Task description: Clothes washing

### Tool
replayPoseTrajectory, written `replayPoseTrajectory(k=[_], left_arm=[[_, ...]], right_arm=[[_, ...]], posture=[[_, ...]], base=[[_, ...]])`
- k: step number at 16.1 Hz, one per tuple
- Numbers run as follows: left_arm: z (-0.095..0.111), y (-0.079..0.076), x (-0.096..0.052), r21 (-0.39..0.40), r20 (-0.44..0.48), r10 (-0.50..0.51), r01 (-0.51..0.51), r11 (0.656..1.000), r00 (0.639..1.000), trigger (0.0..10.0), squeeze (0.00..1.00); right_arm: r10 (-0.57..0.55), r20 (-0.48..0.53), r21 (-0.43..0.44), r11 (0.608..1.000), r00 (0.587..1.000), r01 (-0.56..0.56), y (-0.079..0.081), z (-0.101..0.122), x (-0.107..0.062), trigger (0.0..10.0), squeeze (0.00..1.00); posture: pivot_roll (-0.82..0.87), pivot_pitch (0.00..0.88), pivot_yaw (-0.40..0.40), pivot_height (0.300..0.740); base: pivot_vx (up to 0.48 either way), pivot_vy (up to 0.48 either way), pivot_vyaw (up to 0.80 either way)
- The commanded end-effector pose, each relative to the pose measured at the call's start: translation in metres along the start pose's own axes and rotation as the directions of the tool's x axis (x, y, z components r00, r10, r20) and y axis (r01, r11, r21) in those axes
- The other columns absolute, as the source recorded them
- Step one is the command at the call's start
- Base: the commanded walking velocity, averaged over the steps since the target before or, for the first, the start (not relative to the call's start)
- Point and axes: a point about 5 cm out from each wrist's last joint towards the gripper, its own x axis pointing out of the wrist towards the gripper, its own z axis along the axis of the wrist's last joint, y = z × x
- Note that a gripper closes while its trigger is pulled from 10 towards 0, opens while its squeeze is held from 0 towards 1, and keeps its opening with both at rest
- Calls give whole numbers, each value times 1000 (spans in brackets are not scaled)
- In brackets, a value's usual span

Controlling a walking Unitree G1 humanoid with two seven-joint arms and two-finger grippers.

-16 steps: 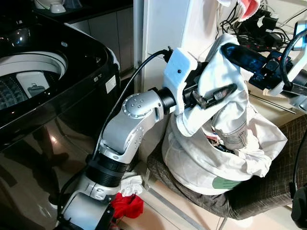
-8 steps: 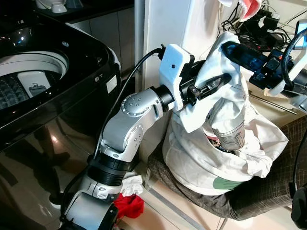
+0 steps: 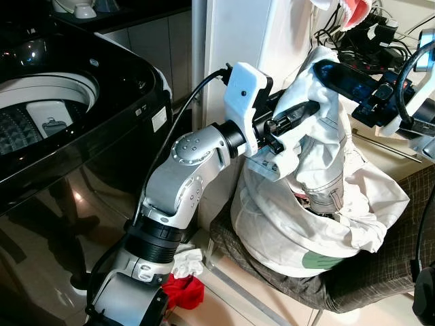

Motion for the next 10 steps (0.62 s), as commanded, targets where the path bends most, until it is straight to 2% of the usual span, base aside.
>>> replayPoseTrajectory(k=[1,4,5,6,7,9,10], left_arm=[[7,10,-1,7,32,60,-60,998,998,0,0],[8,11,-2,9,41,64,-65,998,997,0,0],[9,12,-2,8,51,76,-77,997,996,0,0],[10,13,-2,7,54,83,-84,996,995,0,0],[11,17,-2,10,66,116,-117,993,991,0,0],[15,25,-3,21,88,174,-176,984,981,0,0],[24,41,-6,65,118,244,-252,966,963,0,0]], right_arm=[[27,23,-49,998,999,-26,7,7,-3,0,0],[16,18,-59,998,1000,-15,7,5,-3,0,0],[-15,14,-78,997,1000,16,4,4,-3,10000,0],[-39,13,-82,996,999,40,2,4,-3,10000,149],[-104,17,-54,993,994,105,-7,2,-5,10000,1000],[-234,0,-40,971,972,234,-23,-2,-11,10000,1000],[-501,-66,-96,864,863,494,-51,-12,-24,10000,1000]], posture=[[-56,0,-59,740],[-57,0,-50,740],[-57,0,-46,740],[-57,0,-46,740],[-58,0,-43,740],[-58,0,-40,740],[-57,0,-35,740]], base=[[0,0,0],[0,0,0],[0,0,0],[0,0,0],[0,0,0],[0,0,0],[0,0,0]])
